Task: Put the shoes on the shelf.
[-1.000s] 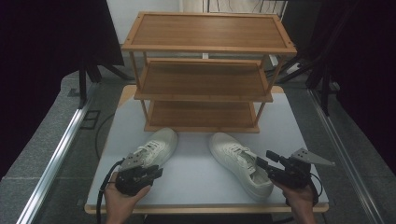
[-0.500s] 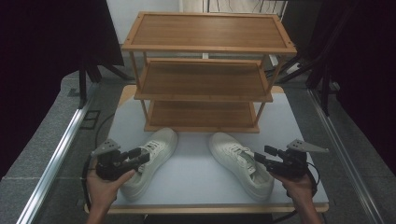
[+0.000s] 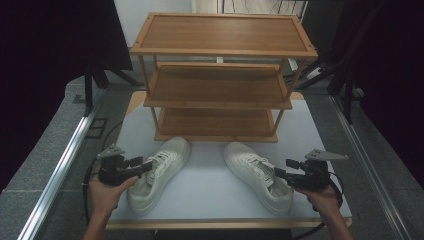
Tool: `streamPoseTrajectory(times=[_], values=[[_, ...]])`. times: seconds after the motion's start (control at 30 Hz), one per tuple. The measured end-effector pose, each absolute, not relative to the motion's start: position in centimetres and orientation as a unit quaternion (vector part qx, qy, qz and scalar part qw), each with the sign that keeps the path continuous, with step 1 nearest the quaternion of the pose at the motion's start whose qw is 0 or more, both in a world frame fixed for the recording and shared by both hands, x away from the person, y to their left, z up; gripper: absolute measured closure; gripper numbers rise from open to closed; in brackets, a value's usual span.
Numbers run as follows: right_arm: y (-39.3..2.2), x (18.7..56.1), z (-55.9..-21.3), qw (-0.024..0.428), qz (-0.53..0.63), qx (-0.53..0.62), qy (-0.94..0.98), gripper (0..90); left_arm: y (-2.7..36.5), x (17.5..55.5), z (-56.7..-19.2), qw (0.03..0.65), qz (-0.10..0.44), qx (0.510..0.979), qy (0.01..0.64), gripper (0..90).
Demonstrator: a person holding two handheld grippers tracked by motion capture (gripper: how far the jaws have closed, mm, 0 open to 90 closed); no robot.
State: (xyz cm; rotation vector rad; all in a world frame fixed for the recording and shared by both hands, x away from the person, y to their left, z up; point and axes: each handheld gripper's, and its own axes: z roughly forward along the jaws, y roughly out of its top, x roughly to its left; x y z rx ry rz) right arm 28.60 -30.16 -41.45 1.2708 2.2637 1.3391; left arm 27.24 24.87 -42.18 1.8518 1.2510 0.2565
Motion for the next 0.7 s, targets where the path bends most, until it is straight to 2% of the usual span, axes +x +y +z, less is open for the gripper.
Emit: streamPoseTrajectory(times=[0.27,0.47,0.7], values=[[-29.7,29.7,-42.4,0.100,0.425,0.427,0.792,38.6,24.5,28.4,-43.2,0.390,0.119,0.757,0.511,54.1],[-29.6,29.9,-42.3,0.094,0.422,0.417,0.799,44.0,24.5,28.6,-43.5,0.393,0.114,0.761,0.504,55.6],[-29.8,29.5,-42.6,0.097,0.415,0.419,0.802,45.9,24.6,28.2,-43.7,0.391,0.114,0.762,0.504,56.6]])
